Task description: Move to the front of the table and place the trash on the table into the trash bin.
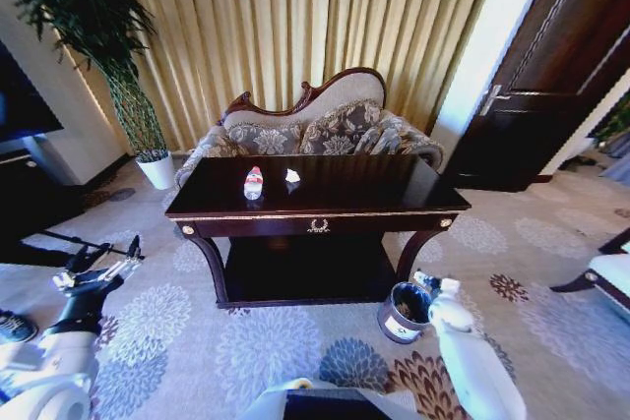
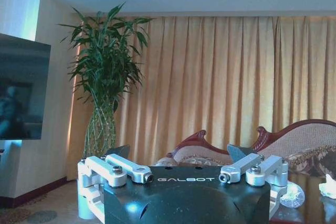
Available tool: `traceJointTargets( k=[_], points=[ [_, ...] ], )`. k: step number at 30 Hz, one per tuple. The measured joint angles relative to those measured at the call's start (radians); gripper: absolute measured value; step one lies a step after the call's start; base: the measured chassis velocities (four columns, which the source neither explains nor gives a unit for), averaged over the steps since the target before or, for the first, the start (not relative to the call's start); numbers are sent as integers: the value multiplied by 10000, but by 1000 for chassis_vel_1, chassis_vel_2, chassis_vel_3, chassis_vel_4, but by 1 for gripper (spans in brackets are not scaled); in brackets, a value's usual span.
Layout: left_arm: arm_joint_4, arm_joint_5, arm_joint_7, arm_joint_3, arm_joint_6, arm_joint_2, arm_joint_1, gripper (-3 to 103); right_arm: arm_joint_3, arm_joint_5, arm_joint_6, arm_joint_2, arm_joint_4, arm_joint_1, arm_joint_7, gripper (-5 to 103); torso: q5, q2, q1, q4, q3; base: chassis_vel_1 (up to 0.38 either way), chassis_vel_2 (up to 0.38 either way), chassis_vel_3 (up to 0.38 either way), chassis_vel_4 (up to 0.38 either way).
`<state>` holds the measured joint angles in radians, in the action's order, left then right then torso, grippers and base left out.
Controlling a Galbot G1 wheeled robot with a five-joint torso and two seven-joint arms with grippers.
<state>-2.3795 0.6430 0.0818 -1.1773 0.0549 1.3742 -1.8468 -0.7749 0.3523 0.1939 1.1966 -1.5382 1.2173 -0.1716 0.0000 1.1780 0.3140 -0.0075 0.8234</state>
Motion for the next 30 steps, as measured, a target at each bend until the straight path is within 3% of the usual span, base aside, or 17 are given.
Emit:
traceJointTargets(
  k=[2, 6, 16, 21, 30],
  points=[
    [0, 1, 0, -5, 0, -3, 0, 100, -19, 35, 29, -5, -158, 43, 25, 100, -1, 0, 0, 0, 0, 0, 0, 0, 0],
    [-24, 6, -16, -55, 84, -12, 75, 100, -77, 528, 430, 247, -3807, 1394, 545, 100, -5, 1, 0, -1, -1, 0, 0, 0, 0],
    [-233, -11, -38, -104, 230, -62, -13, 100, 793, 960, 1020, 874, -7589, 2811, 794, 100, -2, 0, 0, 0, 0, 0, 0, 0, 0],
    [-357, -62, -39, 0, 253, -9, -45, 100, 971, 871, 1485, 937, -8596, 3120, 1172, 100, -3, 0, 1, -1, -1, 0, 0, 0, 0],
    [-511, -79, -44, -2, 271, 5, -103, 100, 761, 931, 1615, 894, -8645, 3139, 1244, 100, 0, 0, 2, 0, 1, 0, 0, 0, 0]
  ],
)
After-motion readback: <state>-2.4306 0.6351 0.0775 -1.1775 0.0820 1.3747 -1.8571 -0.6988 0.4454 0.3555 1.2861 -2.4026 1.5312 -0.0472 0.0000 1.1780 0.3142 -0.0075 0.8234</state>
